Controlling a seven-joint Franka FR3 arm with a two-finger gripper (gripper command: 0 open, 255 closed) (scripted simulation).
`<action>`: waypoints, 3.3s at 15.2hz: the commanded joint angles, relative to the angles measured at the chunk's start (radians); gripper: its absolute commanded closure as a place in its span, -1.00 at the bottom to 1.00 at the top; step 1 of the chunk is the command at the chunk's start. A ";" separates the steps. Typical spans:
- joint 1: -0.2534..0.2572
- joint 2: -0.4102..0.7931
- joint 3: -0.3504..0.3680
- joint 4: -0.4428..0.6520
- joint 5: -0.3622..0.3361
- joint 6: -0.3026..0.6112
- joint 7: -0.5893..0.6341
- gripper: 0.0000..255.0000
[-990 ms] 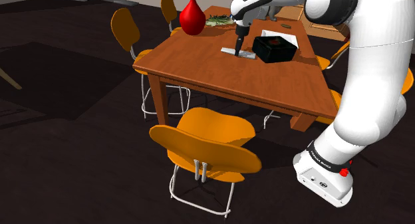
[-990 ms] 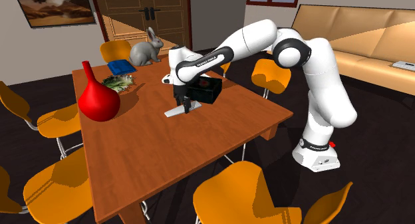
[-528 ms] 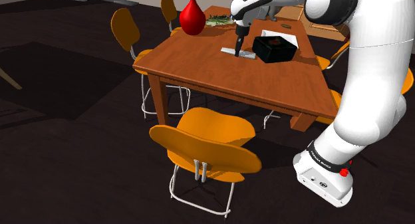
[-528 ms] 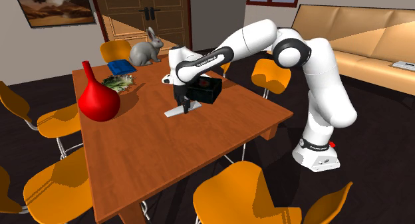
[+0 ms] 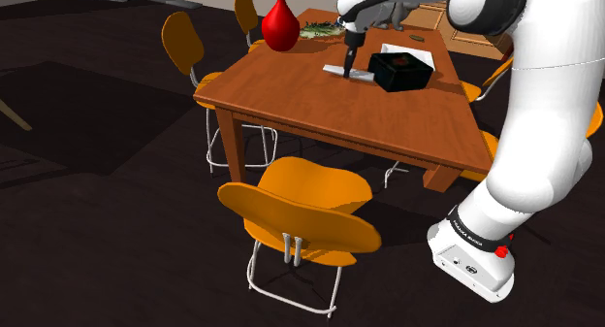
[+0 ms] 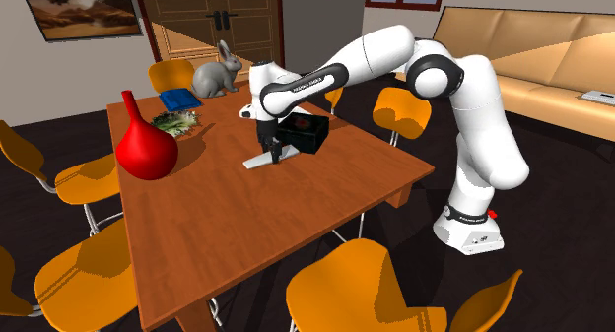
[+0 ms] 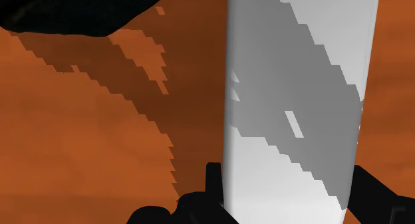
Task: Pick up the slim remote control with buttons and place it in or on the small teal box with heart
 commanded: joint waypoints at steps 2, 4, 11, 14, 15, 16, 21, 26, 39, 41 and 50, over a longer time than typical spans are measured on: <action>0.000 -0.011 -0.002 0.024 -0.003 -0.035 0.002 1.00; 0.000 -0.019 -0.003 0.040 -0.006 -0.058 0.003 1.00; -0.002 -0.038 -0.006 0.105 -0.012 -0.142 0.007 1.00; -0.003 -0.043 -0.008 0.138 -0.013 -0.180 0.008 1.00; -0.003 -0.044 -0.008 0.150 -0.014 -0.193 0.009 1.00; -0.004 -0.045 -0.008 0.162 -0.014 -0.206 0.009 1.00; -0.008 -0.046 -0.009 0.229 -0.015 -0.273 0.011 1.00; -0.014 -0.038 -0.010 0.308 -0.014 -0.344 0.012 1.00; -0.152 -0.148 -0.078 0.159 -0.015 -0.306 -0.204 1.00; -0.180 -0.154 -0.091 0.149 -0.012 -0.304 -0.246 1.00; -0.223 -0.157 -0.112 0.062 -0.004 -0.222 -0.319 1.00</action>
